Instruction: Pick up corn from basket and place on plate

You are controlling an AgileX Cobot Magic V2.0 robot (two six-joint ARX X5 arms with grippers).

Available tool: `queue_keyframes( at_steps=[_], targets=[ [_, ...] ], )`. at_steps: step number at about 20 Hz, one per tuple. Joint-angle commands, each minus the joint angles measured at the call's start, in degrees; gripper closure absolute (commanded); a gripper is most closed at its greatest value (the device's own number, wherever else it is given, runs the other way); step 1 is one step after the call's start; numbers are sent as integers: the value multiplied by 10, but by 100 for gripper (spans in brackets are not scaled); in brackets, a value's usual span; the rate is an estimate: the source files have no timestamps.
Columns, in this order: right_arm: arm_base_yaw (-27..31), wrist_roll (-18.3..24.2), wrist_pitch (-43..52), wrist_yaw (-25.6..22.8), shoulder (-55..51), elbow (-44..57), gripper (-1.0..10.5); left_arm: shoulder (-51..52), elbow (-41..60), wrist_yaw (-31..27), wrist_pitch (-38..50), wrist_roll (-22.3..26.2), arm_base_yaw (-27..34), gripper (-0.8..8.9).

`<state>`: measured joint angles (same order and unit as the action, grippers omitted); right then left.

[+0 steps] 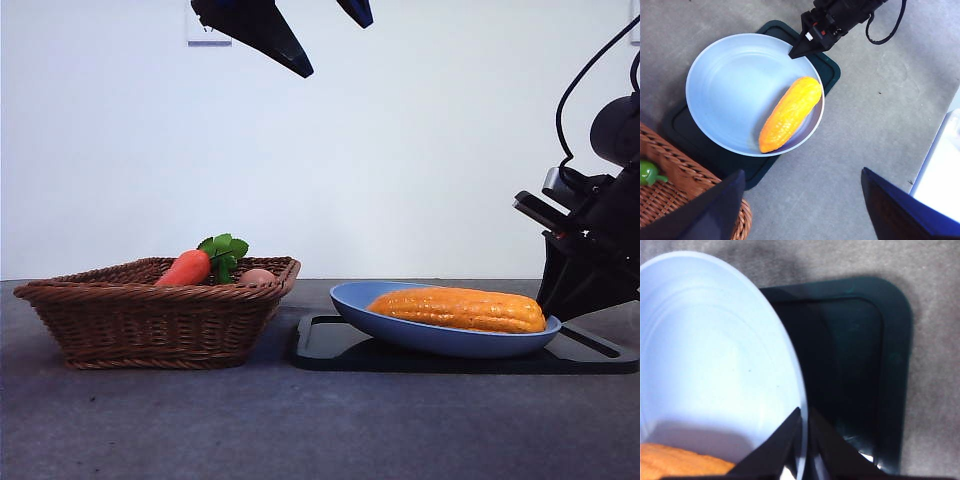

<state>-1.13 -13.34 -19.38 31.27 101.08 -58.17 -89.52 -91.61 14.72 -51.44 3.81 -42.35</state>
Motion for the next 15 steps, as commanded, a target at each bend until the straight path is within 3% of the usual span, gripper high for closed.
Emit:
queue_keyframes(
  at_steps=[1, 6, 10, 15],
  targets=[
    [-1, 0, 1, 3, 12, -12, 942, -6, -15, -1, 2, -3, -4, 433],
    [-1, 0, -4, 11, 9, -12, 756, -6, -15, -1, 2, -2, -4, 433],
    [2, 1, -18, 22, -24, -12, 751, -6, -15, -1, 0, -2, -4, 433],
    [6, 15, -80, 17, -140, -12, 751, -6, -15, -1, 0, -2, -4, 434]
  ],
)
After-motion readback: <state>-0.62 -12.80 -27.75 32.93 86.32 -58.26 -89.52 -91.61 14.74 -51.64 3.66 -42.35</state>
